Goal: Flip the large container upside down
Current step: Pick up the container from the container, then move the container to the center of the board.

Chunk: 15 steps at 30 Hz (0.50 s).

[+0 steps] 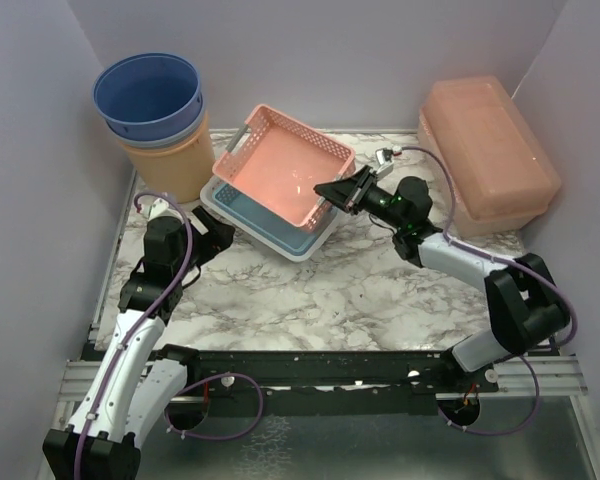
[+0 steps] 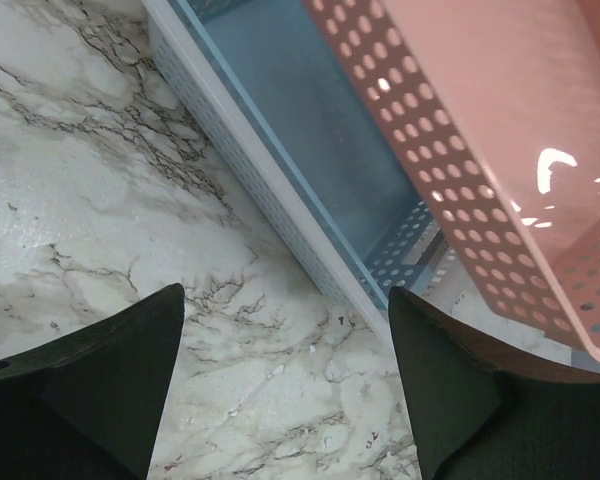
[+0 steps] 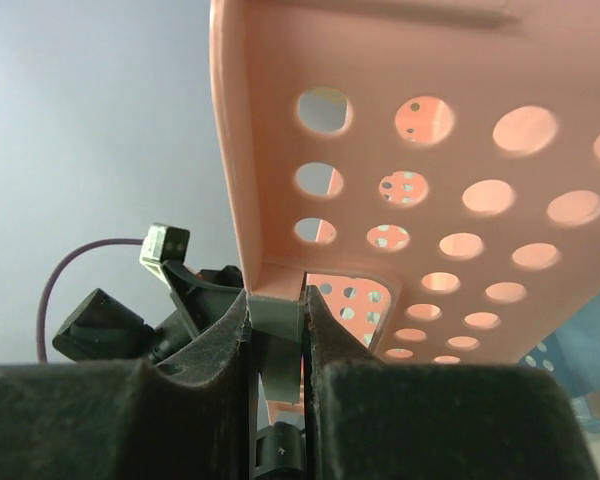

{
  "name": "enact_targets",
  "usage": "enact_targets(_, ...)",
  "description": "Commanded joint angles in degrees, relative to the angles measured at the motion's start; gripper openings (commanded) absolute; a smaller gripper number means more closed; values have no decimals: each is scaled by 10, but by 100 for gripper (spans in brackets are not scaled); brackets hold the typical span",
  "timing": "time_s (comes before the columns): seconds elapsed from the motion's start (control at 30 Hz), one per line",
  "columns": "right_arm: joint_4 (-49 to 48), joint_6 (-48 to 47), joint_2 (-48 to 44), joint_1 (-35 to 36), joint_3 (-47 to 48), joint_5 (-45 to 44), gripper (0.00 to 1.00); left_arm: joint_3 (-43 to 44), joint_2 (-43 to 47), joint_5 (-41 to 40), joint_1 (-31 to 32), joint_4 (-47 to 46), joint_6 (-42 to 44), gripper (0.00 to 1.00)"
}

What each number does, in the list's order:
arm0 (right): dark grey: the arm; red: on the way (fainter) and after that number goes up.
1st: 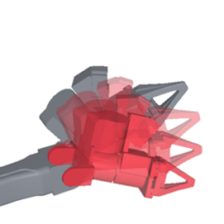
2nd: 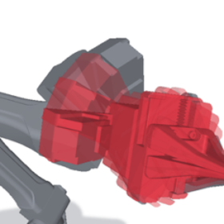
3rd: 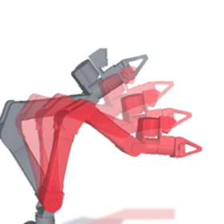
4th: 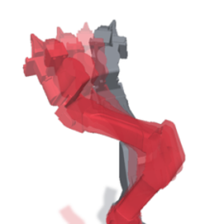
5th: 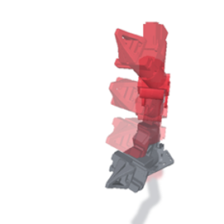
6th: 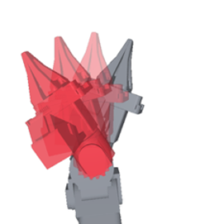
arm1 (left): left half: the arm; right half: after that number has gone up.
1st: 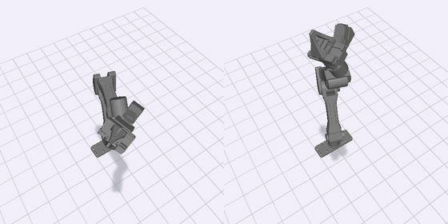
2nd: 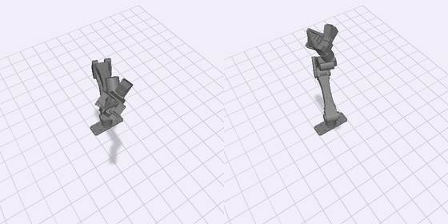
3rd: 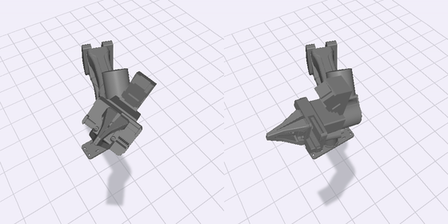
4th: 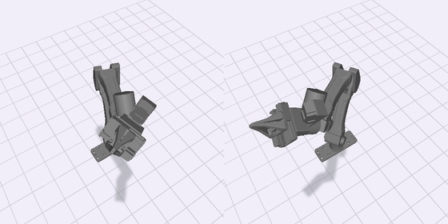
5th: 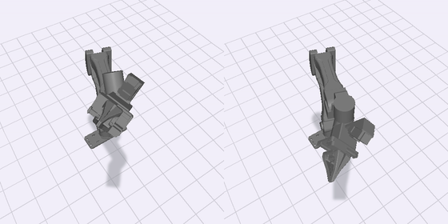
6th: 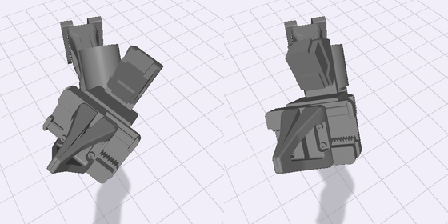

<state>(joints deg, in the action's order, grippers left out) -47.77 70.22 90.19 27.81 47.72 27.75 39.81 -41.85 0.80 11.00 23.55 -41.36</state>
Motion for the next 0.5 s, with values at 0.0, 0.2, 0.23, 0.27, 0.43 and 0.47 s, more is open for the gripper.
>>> enact_targets(0.0, 132, -134, -92, 4, 34, -81, 1, -1, -12, -1, 2, 5, -25, 84)
enact_targets(0.2, 238, -218, -193, 4, 17, -216, 1, -15, -74, 52, 14, -42, -53, 86)
enact_targets(0.23, 249, -234, -204, 4, 17, -229, 1, -8, -88, 40, 24, -43, -51, 87)
enact_targets(0.27, 261, -251, -213, 4, 19, -239, 1, 1, -99, 23, 37, -43, -48, 87)
enact_targets(0.43, 285, -346, -258, 4, 27, -288, 1, 30, -166, -75, 86, -55, -79, 87)
enact_targets(0.47, 286, -363, -269, 4, 27, -304, 1, 31, -182, -84, 92, -64, -90, 86)
